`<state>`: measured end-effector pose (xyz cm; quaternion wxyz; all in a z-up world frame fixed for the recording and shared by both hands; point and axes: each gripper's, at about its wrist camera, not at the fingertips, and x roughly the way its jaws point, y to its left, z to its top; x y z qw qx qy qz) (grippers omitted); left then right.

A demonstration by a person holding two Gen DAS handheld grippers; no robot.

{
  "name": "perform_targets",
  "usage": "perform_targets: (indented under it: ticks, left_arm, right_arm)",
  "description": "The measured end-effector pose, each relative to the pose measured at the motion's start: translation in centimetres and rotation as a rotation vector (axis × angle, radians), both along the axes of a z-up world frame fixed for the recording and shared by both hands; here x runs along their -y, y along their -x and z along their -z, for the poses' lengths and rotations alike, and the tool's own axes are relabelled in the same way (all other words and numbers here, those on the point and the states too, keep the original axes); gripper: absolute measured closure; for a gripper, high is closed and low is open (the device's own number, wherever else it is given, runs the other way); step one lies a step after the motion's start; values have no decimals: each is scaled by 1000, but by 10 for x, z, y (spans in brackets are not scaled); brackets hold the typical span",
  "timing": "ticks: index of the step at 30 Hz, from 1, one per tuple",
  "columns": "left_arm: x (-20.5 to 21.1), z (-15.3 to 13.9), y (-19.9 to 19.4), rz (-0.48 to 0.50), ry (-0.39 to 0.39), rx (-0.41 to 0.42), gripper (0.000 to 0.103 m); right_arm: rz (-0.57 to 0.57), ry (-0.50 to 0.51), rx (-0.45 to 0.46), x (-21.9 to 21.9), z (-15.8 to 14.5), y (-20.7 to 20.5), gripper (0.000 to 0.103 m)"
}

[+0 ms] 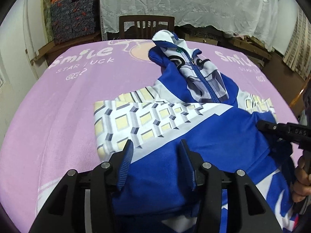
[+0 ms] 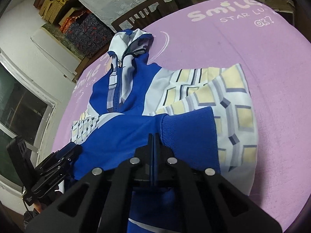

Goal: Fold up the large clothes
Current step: 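Grasp the blue hood with the right tool and lift it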

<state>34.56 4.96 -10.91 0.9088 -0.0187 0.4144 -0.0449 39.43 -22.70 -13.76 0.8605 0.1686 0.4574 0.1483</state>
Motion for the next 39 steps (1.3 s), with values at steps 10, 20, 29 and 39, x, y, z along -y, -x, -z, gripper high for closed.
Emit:
perform_targets:
  ticks: [10, 20, 29, 39]
  left_arm:
    - [-37, -30, 47, -37, 21, 52, 53]
    - [-53, -36, 73, -54, 94, 85, 52]
    - [-58, -22, 59, -94, 110, 41, 50]
    - [-42, 5, 45, -92, 24, -35, 47]
  right_arm:
    - [22, 59, 50, -21, -72, 2, 72]
    - [63, 98, 111, -58, -152, -19, 55]
    - [135, 103, 62, -58, -119, -107, 54]
    - [105, 84, -25, -63, -40, -187, 54]
